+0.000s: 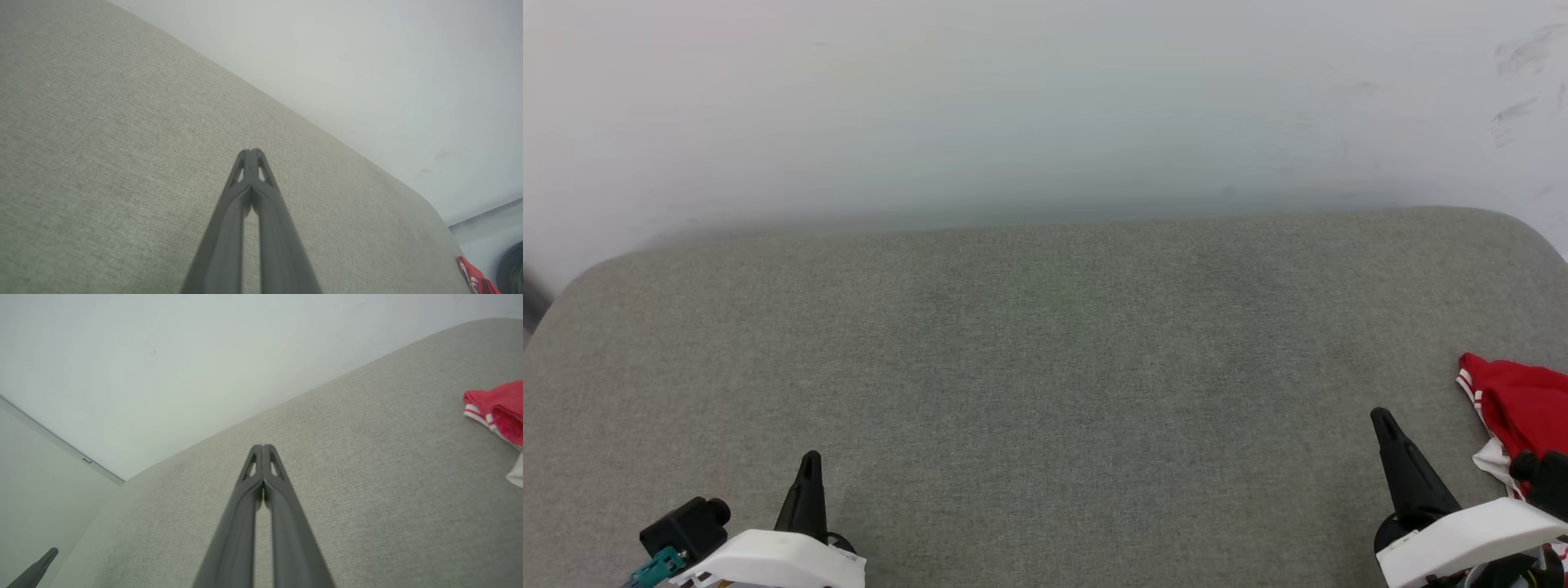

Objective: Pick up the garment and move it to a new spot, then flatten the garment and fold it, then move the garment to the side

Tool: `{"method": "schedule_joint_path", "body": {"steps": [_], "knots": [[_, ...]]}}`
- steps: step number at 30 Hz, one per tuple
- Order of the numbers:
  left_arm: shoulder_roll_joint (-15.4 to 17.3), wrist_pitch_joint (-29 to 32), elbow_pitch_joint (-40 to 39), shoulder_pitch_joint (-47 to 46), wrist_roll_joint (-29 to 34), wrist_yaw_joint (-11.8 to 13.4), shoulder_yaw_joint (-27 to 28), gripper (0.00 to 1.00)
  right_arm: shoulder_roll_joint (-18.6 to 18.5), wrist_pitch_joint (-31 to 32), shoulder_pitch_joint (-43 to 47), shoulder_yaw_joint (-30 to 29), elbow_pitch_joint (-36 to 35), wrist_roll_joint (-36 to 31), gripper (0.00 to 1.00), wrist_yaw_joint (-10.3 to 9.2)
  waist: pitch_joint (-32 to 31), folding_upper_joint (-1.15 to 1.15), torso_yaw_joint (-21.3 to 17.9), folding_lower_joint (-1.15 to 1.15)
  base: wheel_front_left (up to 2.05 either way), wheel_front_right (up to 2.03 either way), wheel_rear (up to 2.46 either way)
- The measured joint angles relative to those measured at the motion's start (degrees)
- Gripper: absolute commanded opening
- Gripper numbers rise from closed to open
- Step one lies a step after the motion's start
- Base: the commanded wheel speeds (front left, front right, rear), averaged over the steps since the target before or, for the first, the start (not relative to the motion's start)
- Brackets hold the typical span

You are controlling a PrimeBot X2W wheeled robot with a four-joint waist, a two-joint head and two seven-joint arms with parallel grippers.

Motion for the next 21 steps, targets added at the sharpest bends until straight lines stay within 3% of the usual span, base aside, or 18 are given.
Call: {"method": "schedule_joint_path", "body": {"steps": [21], "knots": [[-1.68,4.33,0.54,-1.96,-14.81,-2.9,3.43,0.0,0.65,0.14,-2.49,-1.12,4.13,17.22,0.0,-0.01,0.29,0.0,0.37,0.0,0.0,0.0,0.0]]}}
